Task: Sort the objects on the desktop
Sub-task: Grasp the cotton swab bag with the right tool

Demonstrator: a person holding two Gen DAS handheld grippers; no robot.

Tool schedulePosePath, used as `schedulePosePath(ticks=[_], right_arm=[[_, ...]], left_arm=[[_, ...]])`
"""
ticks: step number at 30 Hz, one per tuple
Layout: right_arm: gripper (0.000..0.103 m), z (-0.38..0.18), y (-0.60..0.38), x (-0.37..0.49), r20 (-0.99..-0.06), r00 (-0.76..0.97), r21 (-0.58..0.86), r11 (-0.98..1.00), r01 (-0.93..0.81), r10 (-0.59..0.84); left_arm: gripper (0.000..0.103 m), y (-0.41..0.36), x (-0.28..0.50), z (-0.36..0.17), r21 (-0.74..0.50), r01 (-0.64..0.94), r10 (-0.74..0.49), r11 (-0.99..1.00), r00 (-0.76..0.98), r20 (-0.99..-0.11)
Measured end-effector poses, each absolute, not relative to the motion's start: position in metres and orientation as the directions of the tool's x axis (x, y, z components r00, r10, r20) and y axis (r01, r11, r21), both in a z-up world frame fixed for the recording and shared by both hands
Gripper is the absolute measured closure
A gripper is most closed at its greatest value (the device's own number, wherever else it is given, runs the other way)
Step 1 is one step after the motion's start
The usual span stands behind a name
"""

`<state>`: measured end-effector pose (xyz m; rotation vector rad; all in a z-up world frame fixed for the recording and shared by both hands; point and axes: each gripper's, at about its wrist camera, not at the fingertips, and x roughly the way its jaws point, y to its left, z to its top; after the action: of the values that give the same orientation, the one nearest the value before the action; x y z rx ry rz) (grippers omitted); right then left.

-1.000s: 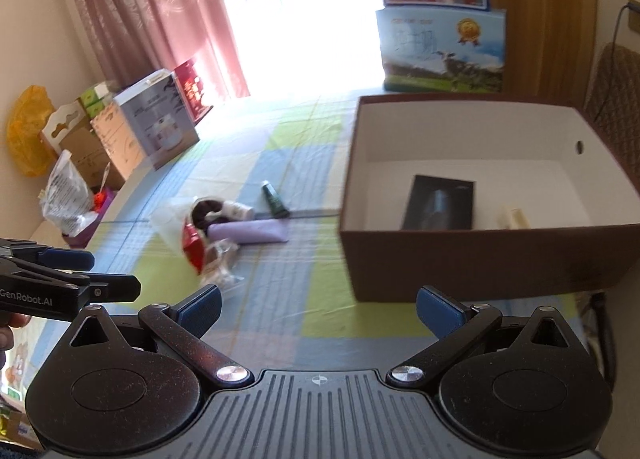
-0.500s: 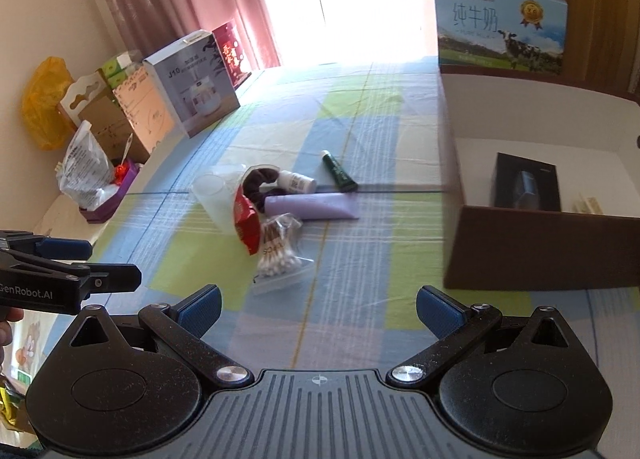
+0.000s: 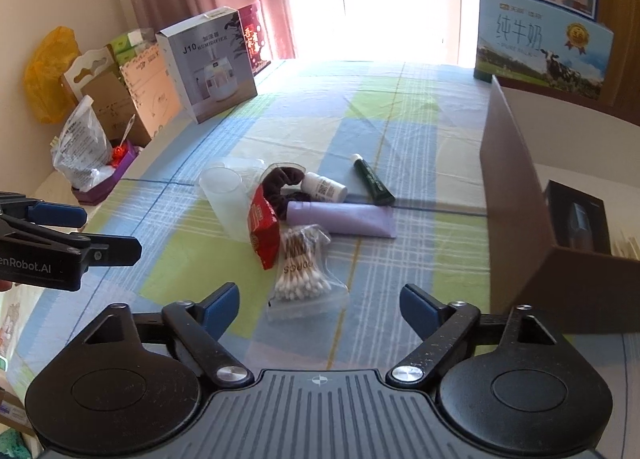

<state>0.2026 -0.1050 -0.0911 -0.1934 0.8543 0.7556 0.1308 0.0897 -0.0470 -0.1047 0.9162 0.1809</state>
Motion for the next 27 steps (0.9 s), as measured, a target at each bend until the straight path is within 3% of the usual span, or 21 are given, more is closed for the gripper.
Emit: schedulePosePath(ticks=[10, 21, 27], right_arm=[[0.046, -0.127, -0.067, 0.225, -0.77, 0.398, 0.096, 0.707, -0.7, 0.499], [0.057, -0.158, -0.042, 0.246, -0.798, 0.379, 0.081, 0.708, -0.702, 0.468], [0.075, -0.163, -0.044, 0.245, -0.8, 0.391, 0.067, 0.715, -0.696, 0.456]], left_arm=[[0.014, 0.104, 0.158, -0.071, -0.004, -0.156, 0.091, 0.988, 0.596, -0.798], [0.014, 0.112, 0.185, -0.095, 0.033, -0.106, 0.088, 0.994, 0.578, -0.811], [0.014, 0.112, 0.195, -0.103, 0.034, -0.081, 0.075, 0.996, 0.572, -0.817]])
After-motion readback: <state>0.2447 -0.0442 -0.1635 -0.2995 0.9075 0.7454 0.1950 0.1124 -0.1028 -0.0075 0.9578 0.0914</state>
